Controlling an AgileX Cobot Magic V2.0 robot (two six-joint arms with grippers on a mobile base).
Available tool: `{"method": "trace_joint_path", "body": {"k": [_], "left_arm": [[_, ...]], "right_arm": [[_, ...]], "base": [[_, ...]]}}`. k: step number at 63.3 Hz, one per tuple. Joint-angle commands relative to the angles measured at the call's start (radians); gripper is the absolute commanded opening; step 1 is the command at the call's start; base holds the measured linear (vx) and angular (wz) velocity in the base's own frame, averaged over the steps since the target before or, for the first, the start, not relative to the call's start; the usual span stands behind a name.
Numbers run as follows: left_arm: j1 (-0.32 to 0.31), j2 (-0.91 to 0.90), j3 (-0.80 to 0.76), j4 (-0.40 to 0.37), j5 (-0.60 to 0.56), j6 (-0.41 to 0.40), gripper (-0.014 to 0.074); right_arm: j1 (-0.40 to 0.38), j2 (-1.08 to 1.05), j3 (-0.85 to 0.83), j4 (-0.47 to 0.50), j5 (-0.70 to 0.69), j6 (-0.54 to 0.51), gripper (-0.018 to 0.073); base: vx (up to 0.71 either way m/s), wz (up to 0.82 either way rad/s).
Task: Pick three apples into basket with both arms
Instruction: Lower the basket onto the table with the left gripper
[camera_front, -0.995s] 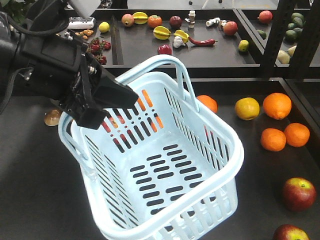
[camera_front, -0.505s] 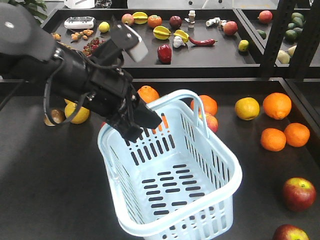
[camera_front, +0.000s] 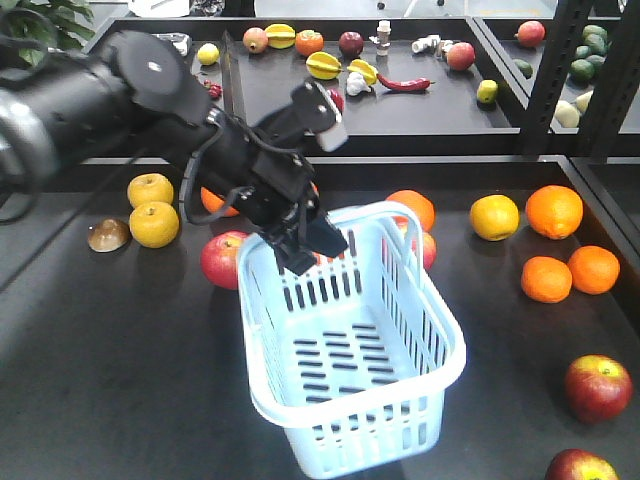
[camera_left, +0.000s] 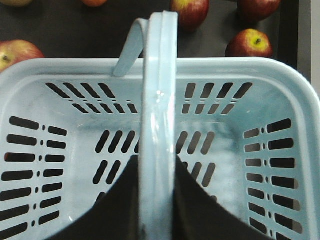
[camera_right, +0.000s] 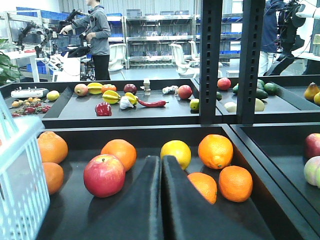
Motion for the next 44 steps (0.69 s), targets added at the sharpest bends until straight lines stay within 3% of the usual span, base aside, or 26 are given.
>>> {"method": "trace_joint_path", "body": {"k": [1, 27, 44], "left_arm": [[-0.013, -0.004, -0.067, -0.048, -0.008, 0.013, -0.0006], [-0.013, 0.067, -0.086, -0.050, -0.053, 0.015, 0.0011], [-0.013, 0.067, -0.086, -0.051, -0.100, 0.015, 0.0138]], "right_arm": [[-0.007, -0.012, 0.013, -0.009, -0.071, -0.008, -0.0005], [-0.007, -0.012, 0.013, -0.009, -0.071, -0.008, -0.0005], [-0.007, -0.012, 0.013, -0.009, -0.071, -0.008, -0.0005]], "base": [[0.00, 0.00], [0.00, 0.00], [0.00, 0.00]]}}
